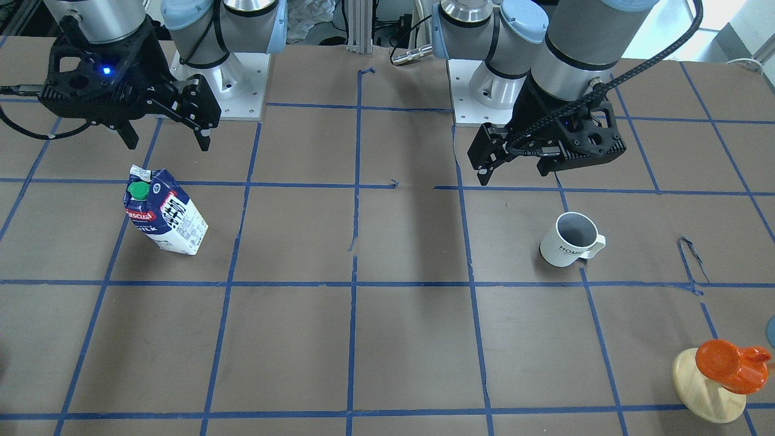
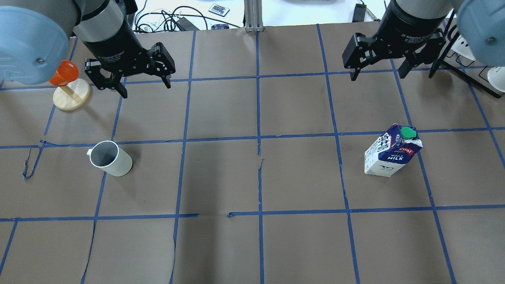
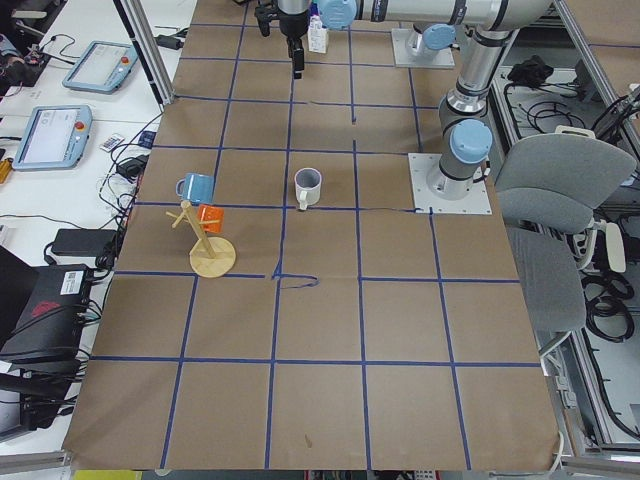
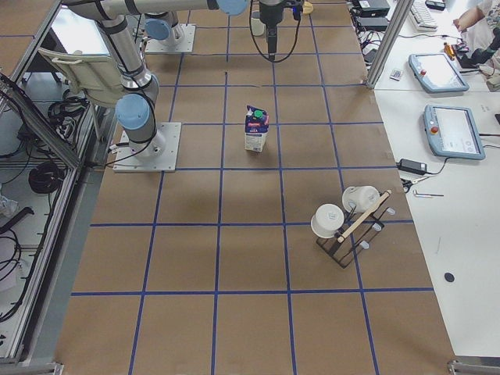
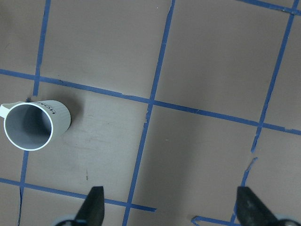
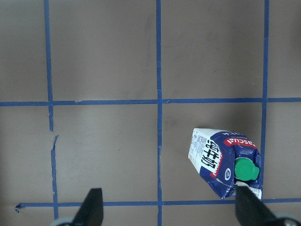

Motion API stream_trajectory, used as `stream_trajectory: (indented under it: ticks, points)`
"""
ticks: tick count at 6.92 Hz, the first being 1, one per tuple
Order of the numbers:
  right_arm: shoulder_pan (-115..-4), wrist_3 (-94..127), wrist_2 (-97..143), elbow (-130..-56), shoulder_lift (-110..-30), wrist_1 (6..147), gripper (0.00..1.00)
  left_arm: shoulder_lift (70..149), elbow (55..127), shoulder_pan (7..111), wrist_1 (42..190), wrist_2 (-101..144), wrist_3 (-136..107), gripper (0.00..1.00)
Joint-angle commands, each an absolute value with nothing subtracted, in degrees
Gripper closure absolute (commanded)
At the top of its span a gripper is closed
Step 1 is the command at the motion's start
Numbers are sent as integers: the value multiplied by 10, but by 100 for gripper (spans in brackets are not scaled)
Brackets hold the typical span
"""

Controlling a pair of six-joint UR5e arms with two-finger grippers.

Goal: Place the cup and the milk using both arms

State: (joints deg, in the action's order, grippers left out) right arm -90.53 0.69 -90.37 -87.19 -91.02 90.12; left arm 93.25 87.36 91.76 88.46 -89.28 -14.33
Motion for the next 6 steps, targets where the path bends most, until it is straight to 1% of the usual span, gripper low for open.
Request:
stream_trajectory:
  ticks: [1, 6]
  points:
    - [-905, 7, -904, -872, -911, 901, 0, 933, 874, 918, 884, -892, -143, 0]
    - [-905, 3, -903, -874, -925, 897, 0, 933, 874, 918, 885, -893, -143, 0]
